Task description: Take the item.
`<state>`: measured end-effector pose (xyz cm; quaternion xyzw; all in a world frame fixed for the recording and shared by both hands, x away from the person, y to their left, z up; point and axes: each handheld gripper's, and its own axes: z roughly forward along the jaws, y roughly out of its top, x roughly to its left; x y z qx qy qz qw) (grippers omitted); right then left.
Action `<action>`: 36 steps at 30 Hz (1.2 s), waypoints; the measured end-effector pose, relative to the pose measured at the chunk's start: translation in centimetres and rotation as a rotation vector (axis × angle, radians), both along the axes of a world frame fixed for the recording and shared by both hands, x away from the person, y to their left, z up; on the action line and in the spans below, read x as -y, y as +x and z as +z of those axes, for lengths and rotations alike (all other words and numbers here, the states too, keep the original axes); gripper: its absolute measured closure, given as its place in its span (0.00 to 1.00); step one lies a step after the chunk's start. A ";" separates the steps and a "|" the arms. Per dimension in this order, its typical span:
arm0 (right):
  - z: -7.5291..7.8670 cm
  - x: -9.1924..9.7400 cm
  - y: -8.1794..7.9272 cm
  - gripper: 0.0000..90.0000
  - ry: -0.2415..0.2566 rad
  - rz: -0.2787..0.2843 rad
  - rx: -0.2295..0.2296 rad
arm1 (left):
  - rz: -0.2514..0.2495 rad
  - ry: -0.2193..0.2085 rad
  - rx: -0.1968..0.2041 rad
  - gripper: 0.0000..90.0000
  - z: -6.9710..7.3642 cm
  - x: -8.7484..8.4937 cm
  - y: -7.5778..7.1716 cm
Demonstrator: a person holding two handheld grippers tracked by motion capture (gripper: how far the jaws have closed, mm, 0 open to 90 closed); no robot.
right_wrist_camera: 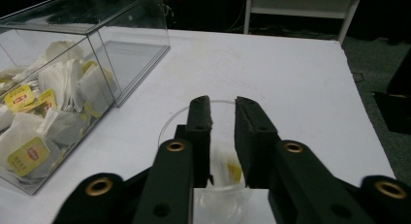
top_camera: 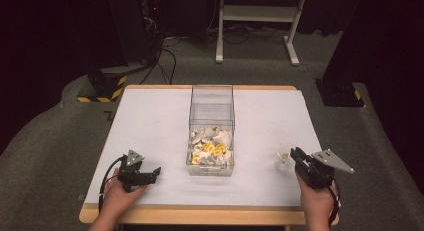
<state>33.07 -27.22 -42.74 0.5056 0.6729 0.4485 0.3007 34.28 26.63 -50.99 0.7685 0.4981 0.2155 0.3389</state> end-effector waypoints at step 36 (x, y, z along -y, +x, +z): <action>0.3 -2.1 0.0 0.63 -0.027 0.034 0.006 | -0.001 0.002 0.000 0.15 0.0 0.0 0.0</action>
